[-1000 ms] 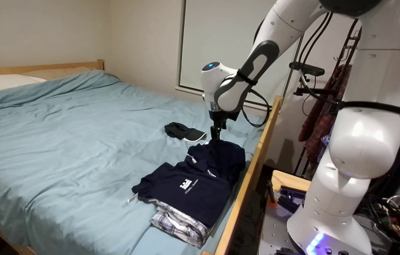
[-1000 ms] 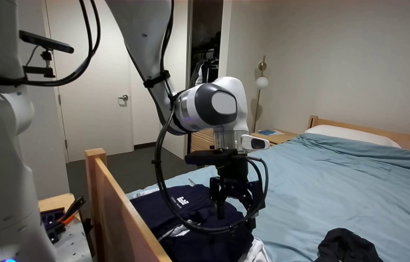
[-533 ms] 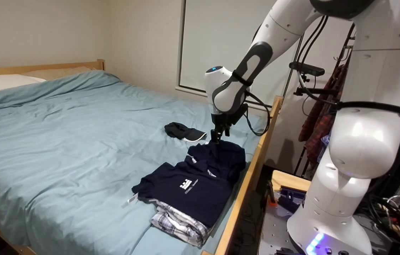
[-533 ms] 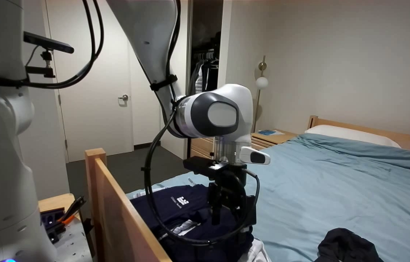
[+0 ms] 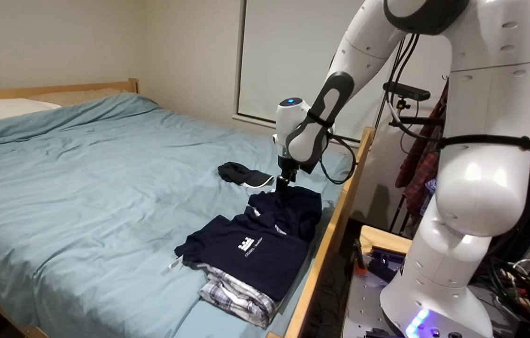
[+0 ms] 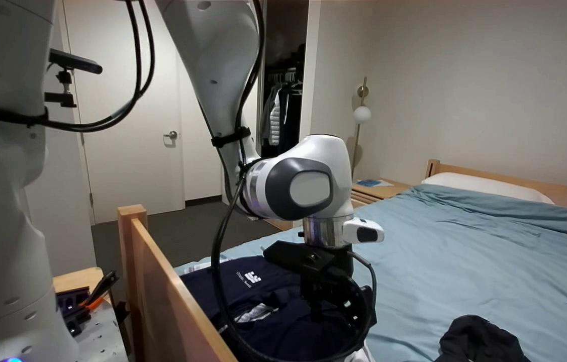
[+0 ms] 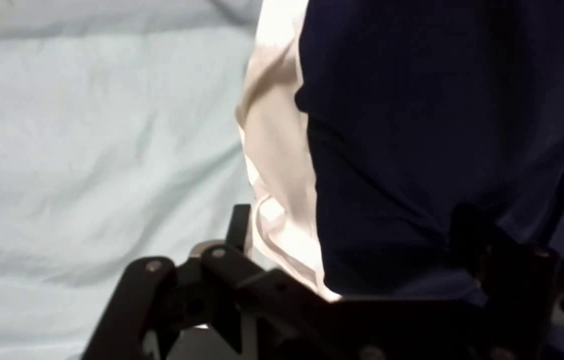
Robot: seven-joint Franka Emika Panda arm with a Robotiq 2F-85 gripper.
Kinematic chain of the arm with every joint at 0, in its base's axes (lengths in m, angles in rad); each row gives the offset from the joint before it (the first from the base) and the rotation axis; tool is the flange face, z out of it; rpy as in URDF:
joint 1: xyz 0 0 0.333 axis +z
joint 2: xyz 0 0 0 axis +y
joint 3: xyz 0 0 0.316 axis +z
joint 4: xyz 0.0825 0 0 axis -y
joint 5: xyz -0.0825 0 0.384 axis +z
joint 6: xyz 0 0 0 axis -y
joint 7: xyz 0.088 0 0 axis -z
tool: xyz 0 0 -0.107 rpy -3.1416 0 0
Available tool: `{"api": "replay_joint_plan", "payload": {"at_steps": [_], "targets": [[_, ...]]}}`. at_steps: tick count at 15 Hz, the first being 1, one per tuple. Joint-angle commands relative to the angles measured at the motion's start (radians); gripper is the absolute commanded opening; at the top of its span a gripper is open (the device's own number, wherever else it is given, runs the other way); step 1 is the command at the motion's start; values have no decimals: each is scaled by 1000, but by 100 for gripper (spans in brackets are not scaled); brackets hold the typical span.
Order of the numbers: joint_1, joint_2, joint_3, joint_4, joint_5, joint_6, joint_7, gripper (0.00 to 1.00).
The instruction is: Move the blue t-shirt to the left side of the bed
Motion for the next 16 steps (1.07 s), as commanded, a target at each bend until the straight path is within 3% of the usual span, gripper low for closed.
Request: {"api": "replay_joint_plan", "payload": {"at_steps": [1, 4, 6, 7, 9, 16], "targets": [[-72, 78, 92, 0, 176, 137, -228, 100], [-155, 61, 227, 1, 369, 31, -391, 100], [-125, 38, 197, 4, 388, -65, -365, 100], [-124, 25, 193, 2, 401, -96, -369, 75], [-107, -1, 162, 0, 396, -134, -345, 67], [-84, -8, 133, 18, 373, -152, -360, 19]]}}
